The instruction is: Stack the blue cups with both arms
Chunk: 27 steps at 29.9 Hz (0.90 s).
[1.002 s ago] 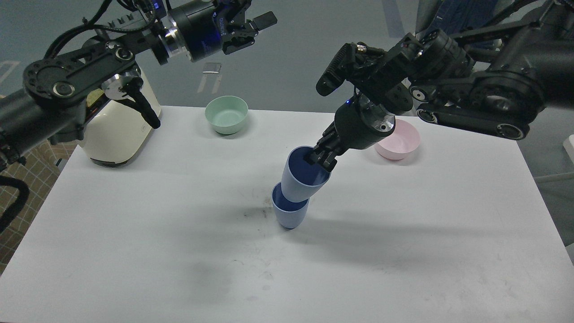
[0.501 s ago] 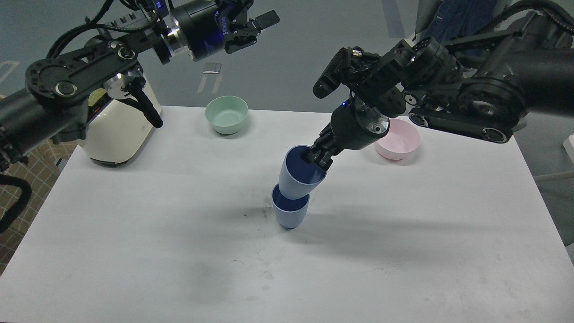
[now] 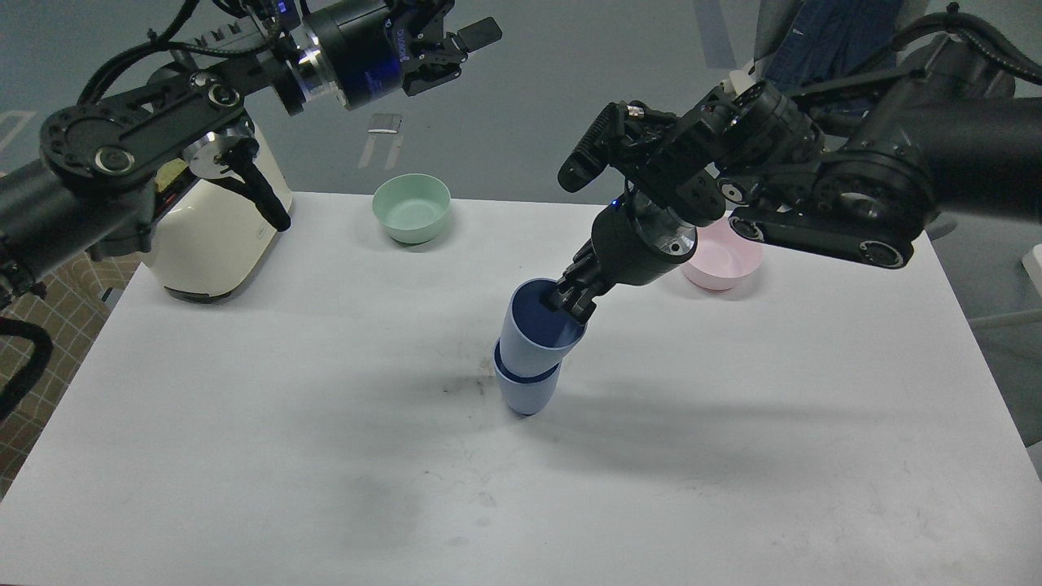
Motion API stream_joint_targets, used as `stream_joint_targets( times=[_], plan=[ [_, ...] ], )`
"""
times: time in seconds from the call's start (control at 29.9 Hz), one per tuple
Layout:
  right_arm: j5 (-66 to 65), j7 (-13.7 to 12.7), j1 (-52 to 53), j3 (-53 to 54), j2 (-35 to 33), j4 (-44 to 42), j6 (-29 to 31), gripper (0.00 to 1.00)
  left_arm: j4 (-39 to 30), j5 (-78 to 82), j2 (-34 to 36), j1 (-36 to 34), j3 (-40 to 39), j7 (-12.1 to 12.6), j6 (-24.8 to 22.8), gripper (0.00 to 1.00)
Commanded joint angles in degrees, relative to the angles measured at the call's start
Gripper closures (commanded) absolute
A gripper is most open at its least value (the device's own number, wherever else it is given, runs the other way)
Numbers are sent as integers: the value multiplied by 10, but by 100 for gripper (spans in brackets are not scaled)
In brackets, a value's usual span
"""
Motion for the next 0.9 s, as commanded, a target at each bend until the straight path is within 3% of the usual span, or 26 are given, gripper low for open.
stream_joint_targets(
  times=[0.0, 0.4, 0.63, 0.74, 0.8, 0.84, 0.87],
  plan=[
    [10, 0, 0, -1, 1, 0, 1, 81, 0, 0, 0, 0, 0, 0, 0, 3],
    [32, 0, 2, -1, -5, -1, 1, 53, 0, 0, 0, 0, 0, 1, 0, 3],
    [49, 0, 17, 13, -55, 1, -3, 36, 5, 0, 0, 0, 0, 1, 0, 3],
    [50, 0, 17, 34, -94, 2, -4, 26, 8, 0, 1, 1, 0, 1, 1, 3],
    [63, 0, 13, 54, -132, 2, -7, 6, 15, 0, 3, 2, 0, 1, 3, 3],
    [82, 0, 8, 72, -157, 1, -8, 0, 21, 0, 5, 3, -1, -1, 3, 3],
    [103, 0, 0, 86, -183, 1, -8, 0, 31, -4, 5, 3, -4, -3, 3, 2]
  ],
)
